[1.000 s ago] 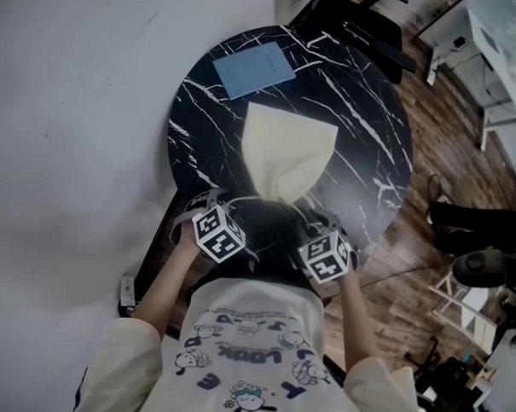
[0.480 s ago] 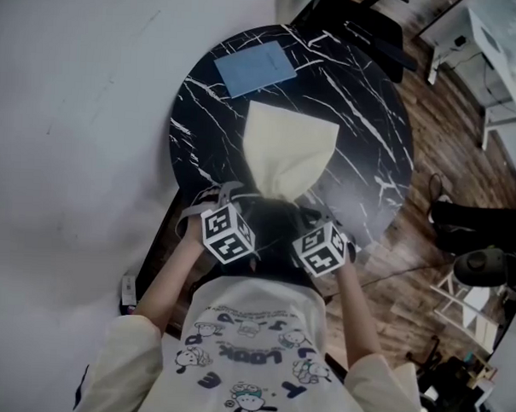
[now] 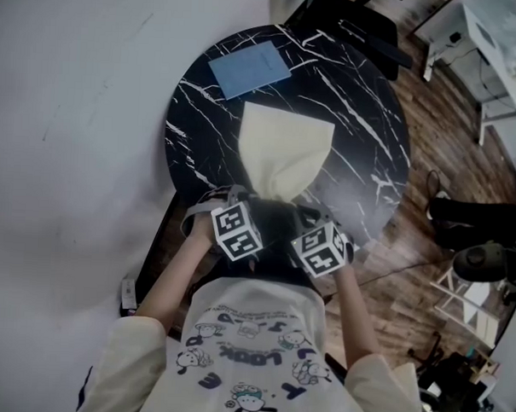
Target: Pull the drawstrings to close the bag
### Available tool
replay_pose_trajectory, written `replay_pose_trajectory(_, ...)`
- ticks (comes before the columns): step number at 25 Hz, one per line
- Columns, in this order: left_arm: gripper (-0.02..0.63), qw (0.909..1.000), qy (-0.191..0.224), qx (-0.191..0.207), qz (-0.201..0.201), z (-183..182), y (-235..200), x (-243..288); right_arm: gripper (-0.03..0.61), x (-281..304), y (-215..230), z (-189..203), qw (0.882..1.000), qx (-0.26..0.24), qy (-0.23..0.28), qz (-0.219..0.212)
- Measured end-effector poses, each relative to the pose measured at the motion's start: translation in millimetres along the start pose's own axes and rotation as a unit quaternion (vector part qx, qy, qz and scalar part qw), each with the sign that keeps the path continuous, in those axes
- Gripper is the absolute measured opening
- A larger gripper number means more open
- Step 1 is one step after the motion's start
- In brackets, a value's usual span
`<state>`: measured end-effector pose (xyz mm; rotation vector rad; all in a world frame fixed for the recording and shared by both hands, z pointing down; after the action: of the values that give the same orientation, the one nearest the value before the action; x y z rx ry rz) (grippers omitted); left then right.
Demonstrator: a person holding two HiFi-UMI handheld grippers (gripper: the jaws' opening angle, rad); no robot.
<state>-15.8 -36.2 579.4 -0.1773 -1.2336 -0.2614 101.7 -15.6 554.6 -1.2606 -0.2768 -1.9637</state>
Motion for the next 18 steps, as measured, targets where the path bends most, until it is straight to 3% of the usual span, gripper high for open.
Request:
replay_pose_trajectory(8, 0.066, 0.9996, -0.012, 0.024, 0.005, 1.3, 4.1, 6.2, 0.023, 0.3, 2.9, -1.8, 1.0, 0.001, -0.001, -0.001)
replay_pose_trajectory(11, 0.12, 0.9996, -0.011, 0.027, 0.006, 1.3, 5.3, 8.3, 0.023, 1.1, 3.5, -1.6, 1.0, 0.003, 0.0, 0.003)
replay_pose_trajectory(15, 0.115, 0.9996, -0.016, 0.02, 0.011, 1.4, 7.1, 10.7, 0.023, 1.0, 3.5, -1.4, 1.0, 0.003, -0.001, 0.003)
replay_pose_trajectory(18, 0.075, 0.9993, -0.027, 0.028, 0.001, 2.0, 5.4, 12.2, 0.023, 1.0, 3.4, -1.8, 1.0, 0.003, -0.001, 0.001)
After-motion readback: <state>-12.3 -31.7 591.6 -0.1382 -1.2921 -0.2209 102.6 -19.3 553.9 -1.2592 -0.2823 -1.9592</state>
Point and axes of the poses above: the fingertips, and each gripper's own axes: x forward along the fingers, y to its right, z out of its underside, the point moved 2 cm from there along -x, backward along the fingers, and after that the axes turned 10 degrees about z, right-handed, at the moved point
